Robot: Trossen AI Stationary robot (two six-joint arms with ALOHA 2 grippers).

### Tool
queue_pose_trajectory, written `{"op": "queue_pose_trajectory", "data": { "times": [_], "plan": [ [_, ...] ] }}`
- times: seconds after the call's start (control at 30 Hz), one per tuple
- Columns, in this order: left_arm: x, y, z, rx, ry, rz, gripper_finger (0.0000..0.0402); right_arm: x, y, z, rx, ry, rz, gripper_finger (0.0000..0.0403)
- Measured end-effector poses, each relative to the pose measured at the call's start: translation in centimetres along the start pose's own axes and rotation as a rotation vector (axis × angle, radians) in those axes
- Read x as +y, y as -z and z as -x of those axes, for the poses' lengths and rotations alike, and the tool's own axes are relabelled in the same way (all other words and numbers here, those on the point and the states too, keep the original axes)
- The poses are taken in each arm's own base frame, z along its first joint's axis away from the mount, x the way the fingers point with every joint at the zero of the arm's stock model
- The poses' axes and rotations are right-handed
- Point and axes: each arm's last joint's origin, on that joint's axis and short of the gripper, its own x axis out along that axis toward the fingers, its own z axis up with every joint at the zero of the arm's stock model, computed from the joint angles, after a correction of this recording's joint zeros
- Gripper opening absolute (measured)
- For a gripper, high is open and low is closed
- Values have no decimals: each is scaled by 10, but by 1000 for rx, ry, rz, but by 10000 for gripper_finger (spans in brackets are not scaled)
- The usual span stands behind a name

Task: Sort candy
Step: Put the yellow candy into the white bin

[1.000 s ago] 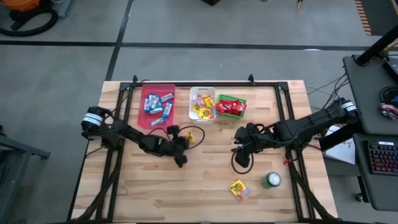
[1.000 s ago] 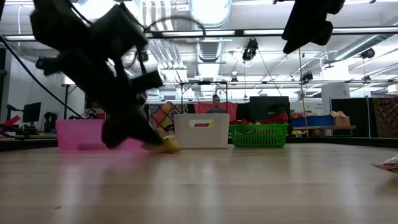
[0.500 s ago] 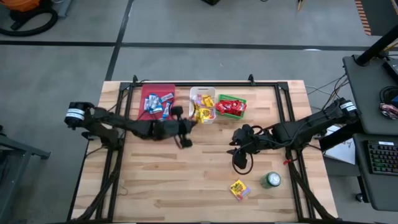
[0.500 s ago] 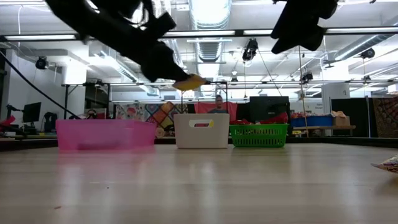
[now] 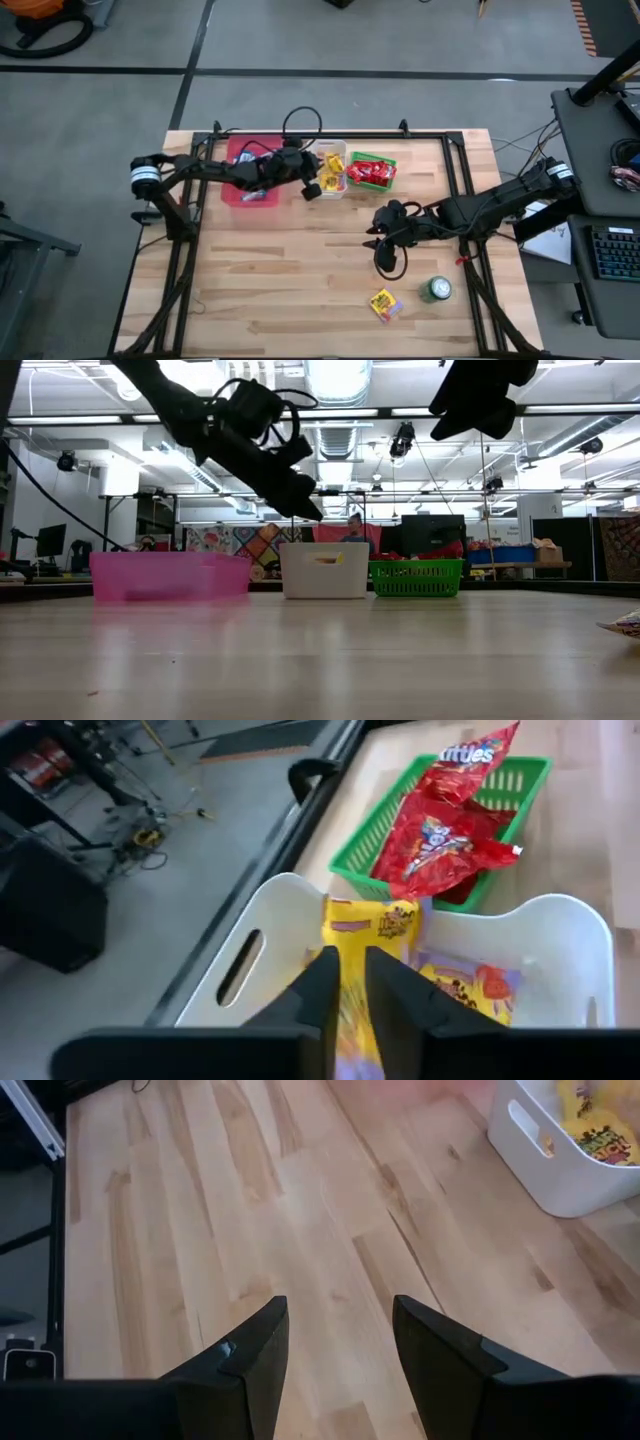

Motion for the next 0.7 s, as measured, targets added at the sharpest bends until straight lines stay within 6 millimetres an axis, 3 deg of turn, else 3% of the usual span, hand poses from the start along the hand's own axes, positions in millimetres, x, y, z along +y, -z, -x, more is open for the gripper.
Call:
{"op": "queue_pose_trajectory", "data": {
  "times": [0.17,0.33,0.57,0.7],
  "plan": [
    [3,-4,0,37,-39,-5,80,0,0,0,0,0,-3,171],
    [-4,-11,14,47,-16,-23,113,0,0,0,-3,-4,-42,171],
    [-32,-25,49,41,92,-30,121,1,0,0,15,-25,-211,171],
    [-55,-33,71,9,172,-40,121,5,6,-12,108,-61,-269,171]
  ]
}}
